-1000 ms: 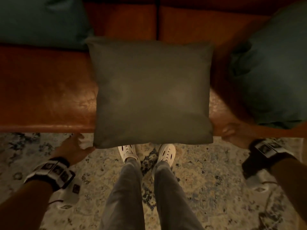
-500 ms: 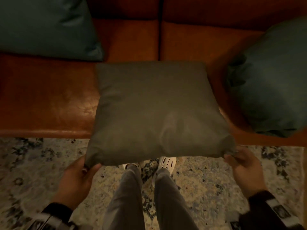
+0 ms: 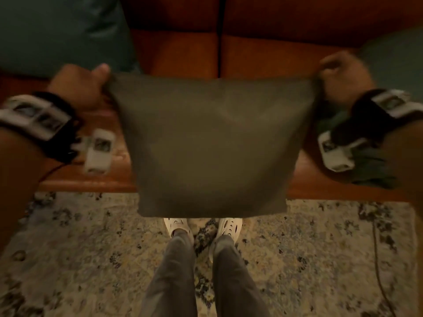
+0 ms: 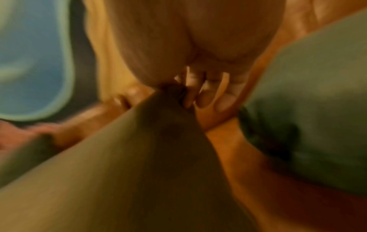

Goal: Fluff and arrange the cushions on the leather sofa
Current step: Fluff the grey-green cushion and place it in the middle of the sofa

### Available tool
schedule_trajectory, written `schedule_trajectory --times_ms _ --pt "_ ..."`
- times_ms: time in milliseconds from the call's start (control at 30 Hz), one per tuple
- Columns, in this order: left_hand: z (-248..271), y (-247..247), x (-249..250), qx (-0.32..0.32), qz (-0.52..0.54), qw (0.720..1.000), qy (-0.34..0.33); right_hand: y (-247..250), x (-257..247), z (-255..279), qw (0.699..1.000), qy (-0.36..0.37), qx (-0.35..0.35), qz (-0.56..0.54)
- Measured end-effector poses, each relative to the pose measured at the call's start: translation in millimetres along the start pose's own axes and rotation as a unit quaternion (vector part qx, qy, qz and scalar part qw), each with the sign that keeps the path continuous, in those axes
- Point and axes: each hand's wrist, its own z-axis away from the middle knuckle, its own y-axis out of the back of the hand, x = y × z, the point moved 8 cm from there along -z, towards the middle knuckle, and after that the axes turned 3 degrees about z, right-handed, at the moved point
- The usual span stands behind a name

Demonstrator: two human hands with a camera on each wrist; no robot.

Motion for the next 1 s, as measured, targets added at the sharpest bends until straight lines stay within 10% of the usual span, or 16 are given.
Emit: schedule_trajectory --times_ms 300,500,733,867,1000 --pt "119 -146 -74 -0.158 0.351 0.887 0.255 -136 92 87 0.963 -0.231 -0.124 -0.068" --pt "135 -130 -78 -0.004 0.248 0.956 0.154 -113 80 110 0.981 -0.188 -0.050 0.004" --pt "124 -145 -77 -0.122 0.082 0.979 0.142 -137 91 109 0.971 -0.213 -0.085 0.070" --pt "118 -101 0 -0.031 -0.083 0.993 -0.081 -105 17 92 0.983 -0.021 -0.005 0.184" --pt "147 -161 103 -0.137 -0.272 0.861 -0.408 -155 -57 72 0.929 0.162 -0.064 0.326"
